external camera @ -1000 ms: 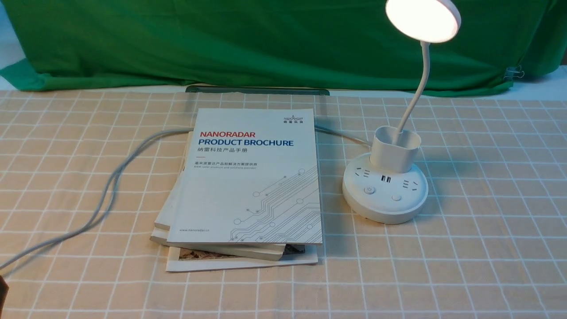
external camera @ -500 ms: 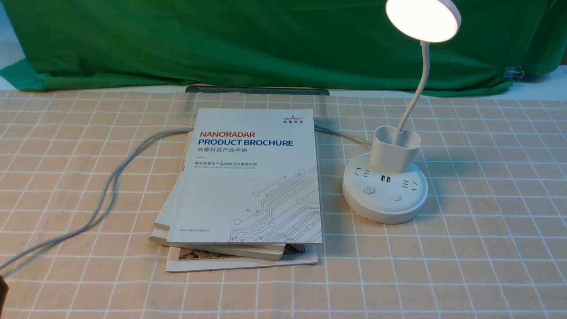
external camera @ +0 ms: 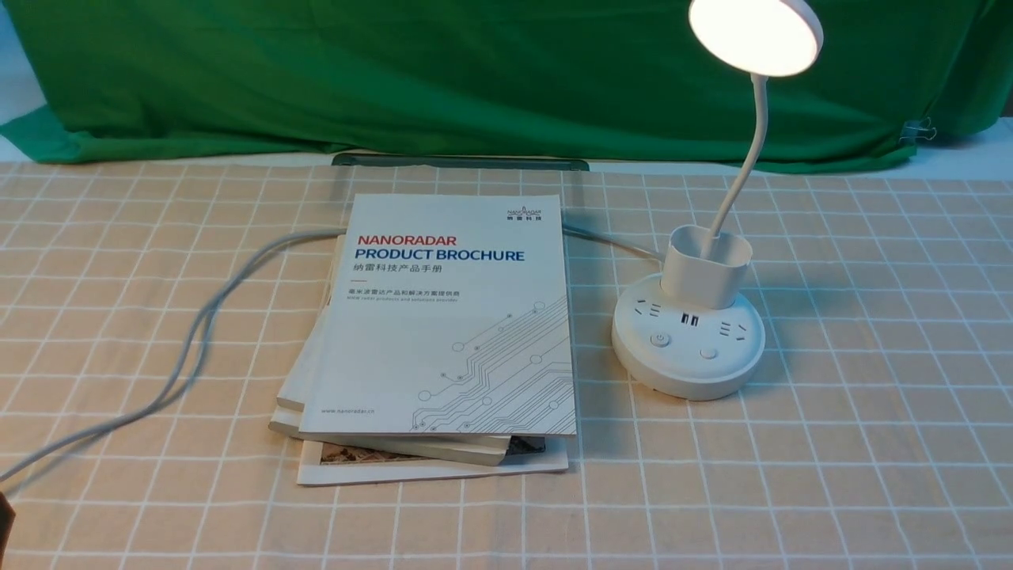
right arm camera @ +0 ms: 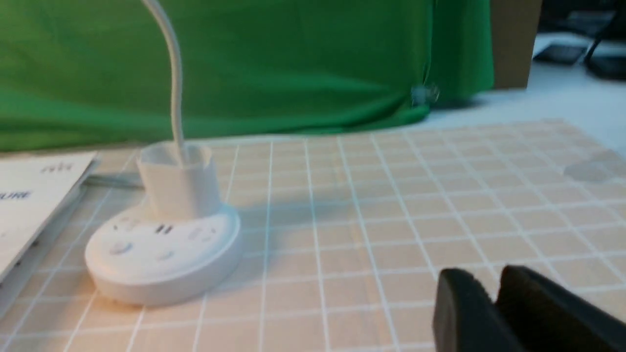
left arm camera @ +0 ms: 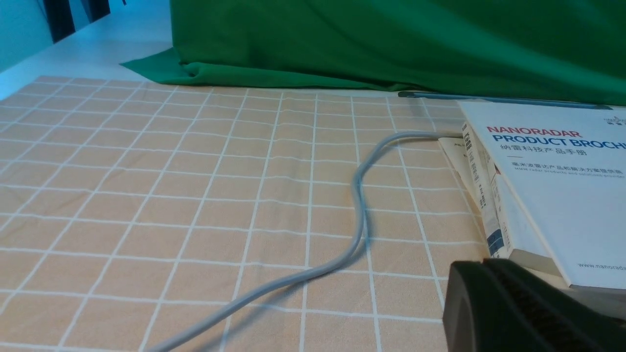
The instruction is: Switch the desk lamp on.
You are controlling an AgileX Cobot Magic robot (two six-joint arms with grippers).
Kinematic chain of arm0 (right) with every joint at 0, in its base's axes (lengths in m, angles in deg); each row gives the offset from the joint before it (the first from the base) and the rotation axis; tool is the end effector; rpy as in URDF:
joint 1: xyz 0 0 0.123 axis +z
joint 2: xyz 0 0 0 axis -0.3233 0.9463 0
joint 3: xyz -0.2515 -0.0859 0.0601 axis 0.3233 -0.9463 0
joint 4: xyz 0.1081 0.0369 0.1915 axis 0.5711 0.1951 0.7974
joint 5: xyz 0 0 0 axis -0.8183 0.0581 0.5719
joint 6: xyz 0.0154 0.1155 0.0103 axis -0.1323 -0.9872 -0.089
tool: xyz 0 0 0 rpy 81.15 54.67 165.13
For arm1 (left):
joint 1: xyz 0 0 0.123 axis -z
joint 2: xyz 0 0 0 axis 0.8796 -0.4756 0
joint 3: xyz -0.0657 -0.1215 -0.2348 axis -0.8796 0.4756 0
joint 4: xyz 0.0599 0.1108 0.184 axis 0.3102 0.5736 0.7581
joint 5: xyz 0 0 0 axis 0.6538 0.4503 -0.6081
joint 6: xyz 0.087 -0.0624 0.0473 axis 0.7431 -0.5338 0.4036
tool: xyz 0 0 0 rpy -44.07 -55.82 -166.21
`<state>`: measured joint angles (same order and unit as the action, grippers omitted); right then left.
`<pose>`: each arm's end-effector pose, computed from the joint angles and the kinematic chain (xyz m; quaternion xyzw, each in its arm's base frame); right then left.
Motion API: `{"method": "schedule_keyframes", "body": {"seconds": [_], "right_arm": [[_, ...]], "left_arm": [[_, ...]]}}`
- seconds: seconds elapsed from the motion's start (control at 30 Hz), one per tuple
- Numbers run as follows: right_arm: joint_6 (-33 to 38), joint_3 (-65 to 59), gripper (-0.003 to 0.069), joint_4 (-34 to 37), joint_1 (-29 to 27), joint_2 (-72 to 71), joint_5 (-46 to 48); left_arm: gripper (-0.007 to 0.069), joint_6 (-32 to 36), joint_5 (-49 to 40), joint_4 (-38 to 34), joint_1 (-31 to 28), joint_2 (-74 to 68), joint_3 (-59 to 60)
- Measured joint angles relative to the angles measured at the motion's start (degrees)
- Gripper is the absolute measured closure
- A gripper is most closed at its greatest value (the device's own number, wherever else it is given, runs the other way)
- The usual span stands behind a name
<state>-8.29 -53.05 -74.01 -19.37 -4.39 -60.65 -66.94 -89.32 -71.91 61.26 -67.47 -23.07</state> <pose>0.0661 -0.0015 0.1924 0.0423 0.7378 0.0274 0.6731 0.0649 -0.0010 0.1881 -0.0181 0.7529 -0.0197 0.6576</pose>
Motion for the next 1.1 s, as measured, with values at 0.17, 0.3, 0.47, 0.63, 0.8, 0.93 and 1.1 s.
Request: {"method": "schedule_keyframes", "body": {"seconds": [0.17,0.3,0.47,0.63,0.8,0.93,1.1], "right_arm": [[-0.9,0.0,0.0469,0.0,0.1,0.0,1.8],[-0.9,0.0,0.0459,0.0,0.1,0.0,2.3],[-0.9,0.0,0.0444,0.0,0.1,0.0,2.5],[-0.9,0.0,0.0432,0.0,0.1,0.0,2.5],[-0.9,0.0,0.0424,0.0,0.1,0.0,2.6],[-1.0,0.0,0.0422,0.0,0.1,0.0,2.6],[-1.0,0.0,0.0422,0.0,0.1,0.0,2.6]], "left_arm": [[0.0603,0.0,0.0,0.0,0.0,0.0,0.0],[0.0603,0.0,0.0,0.0,0.0,0.0,0.0],[0.0603,0.0,0.0,0.0,0.0,0.0,0.0],[0.0603,0.0,0.0,0.0,0.0,0.0,0.0],[0.0603,0.0,0.0,0.0,0.0,0.0,0.0],[0.0603,0.0,0.0,0.0,0.0,0.0,0.0],[0.0603,0.0,0.0,0.0,0.0,0.0,0.0]]}}
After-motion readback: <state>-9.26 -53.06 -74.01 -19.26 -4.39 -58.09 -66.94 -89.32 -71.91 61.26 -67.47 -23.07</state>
